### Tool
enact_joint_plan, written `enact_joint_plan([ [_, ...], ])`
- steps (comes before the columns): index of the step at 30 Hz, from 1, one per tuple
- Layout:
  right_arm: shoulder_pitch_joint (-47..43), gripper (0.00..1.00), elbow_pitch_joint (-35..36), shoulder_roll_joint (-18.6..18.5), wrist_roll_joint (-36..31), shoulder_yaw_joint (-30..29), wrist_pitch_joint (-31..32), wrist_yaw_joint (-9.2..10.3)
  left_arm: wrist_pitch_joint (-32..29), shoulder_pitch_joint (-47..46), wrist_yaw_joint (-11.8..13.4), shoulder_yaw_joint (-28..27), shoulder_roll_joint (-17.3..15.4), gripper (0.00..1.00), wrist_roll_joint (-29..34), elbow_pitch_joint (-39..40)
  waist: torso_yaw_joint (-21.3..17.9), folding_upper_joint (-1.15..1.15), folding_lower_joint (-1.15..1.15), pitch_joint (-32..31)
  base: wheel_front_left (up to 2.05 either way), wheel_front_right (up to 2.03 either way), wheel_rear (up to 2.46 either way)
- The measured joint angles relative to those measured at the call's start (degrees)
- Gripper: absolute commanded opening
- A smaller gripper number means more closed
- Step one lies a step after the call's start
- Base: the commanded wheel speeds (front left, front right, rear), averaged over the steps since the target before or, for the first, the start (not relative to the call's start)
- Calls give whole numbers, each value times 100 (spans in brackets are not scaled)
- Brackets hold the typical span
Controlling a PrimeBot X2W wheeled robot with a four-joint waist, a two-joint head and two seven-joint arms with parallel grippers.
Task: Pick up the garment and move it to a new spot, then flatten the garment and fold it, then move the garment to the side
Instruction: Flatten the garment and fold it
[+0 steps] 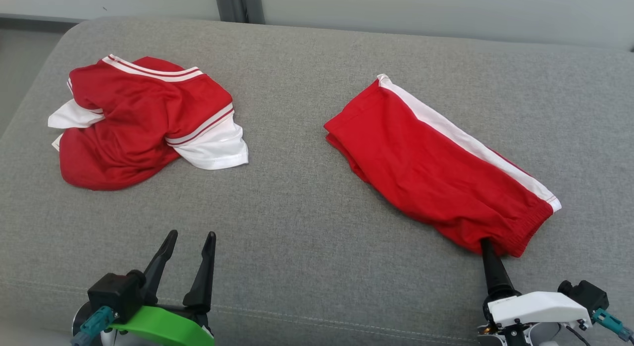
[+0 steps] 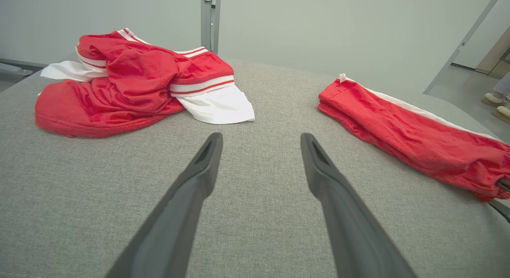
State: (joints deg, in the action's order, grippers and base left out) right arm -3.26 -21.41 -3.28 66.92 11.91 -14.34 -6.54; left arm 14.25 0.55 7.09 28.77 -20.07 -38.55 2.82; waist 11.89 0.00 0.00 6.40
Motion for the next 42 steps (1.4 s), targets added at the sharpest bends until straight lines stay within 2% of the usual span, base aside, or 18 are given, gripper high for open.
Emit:
enact_joint_plan([
  [10, 162, 100, -257, 19, 290, 277, 11, -52, 1, 3, 0, -70, 58, 100, 49, -19, -20, 0, 0, 35, 0, 0, 0],
  [19, 159, 100, 90, 49, 848, 547, 70, -52, 1, 133, 0, -261, 101, 100, 49, -4, -171, 0, 0, 135, 0, 0, 0],
  [30, 354, 100, 194, 66, 1792, 211, 68, -52, 1, 127, 0, -221, 115, 100, 111, 146, -381, 0, 0, 405, 0, 0, 0],
  [39, 727, 100, 196, 49, 2331, 145, 25, -51, -3, 44, 0, -189, 123, 100, 146, 99, -304, 0, 0, 631, 0, 0, 0],
  [40, 731, 86, 189, 49, 2351, 147, 25, -51, -3, 45, 0, -191, 125, 100, 145, 81, -303, 0, 0, 617, 0, 0, 0],
  [42, 739, 47, 174, 48, 2368, 151, 25, -51, -3, 47, 0, -211, 125, 100, 144, 51, -310, 0, 0, 588, 0, 0, 0],
])
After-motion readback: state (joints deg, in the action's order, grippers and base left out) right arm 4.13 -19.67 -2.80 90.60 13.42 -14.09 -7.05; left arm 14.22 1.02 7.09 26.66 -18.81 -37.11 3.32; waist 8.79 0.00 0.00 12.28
